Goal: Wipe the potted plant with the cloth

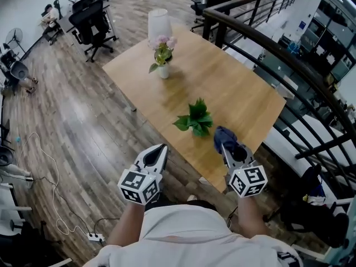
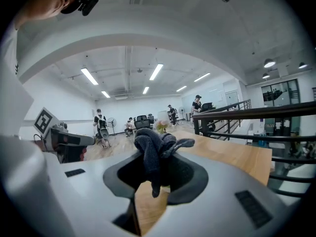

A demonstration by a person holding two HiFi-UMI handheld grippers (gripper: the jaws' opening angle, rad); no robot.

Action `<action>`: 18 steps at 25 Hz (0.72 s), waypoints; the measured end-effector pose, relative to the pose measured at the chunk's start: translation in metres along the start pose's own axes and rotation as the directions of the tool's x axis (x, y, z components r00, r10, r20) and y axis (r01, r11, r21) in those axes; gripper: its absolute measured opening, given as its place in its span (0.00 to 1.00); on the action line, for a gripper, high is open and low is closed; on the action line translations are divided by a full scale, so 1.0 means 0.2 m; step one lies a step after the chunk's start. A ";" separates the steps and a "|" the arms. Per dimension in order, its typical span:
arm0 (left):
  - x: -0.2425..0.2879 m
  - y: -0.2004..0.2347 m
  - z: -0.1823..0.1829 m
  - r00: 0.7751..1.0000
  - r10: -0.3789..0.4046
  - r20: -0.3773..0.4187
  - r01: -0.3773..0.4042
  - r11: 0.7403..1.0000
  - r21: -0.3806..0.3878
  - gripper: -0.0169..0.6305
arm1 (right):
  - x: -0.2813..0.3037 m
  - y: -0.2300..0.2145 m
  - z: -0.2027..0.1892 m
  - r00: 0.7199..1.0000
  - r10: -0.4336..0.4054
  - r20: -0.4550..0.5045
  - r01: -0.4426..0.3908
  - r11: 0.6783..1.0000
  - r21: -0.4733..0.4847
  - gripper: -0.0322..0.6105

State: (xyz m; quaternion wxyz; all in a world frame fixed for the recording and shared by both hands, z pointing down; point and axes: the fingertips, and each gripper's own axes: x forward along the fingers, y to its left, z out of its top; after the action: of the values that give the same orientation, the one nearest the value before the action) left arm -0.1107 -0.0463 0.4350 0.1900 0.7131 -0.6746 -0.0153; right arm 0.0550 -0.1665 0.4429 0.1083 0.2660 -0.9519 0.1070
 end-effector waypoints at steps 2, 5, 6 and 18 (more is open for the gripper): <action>0.13 0.08 0.02 0.999 -0.042 -0.016 0.042 0.999 -0.001 0.05 | 0.09 -0.05 0.00 0.999 -0.038 -0.012 0.038 0.999 0.007 0.29; 0.31 0.22 0.04 0.992 -0.118 -0.053 0.119 0.993 0.013 0.05 | 0.20 -0.13 -0.01 0.992 -0.128 -0.021 0.129 0.991 0.026 0.29; 0.36 0.28 0.05 0.987 -0.142 -0.070 0.143 0.989 0.019 0.05 | 0.24 -0.15 0.00 0.986 -0.165 -0.022 0.165 0.985 0.038 0.29; 0.98 0.73 0.08 0.872 -0.394 -0.292 0.401 0.915 -0.036 0.05 | 0.64 -0.17 0.05 0.904 -0.421 -0.069 0.427 0.894 0.140 0.29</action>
State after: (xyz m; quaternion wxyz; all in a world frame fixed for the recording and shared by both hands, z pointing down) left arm -0.2366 -0.2433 0.5087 0.2713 0.8331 -0.4781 0.0605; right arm -0.0363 -0.2591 0.4730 0.1261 0.4723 -0.8580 0.1577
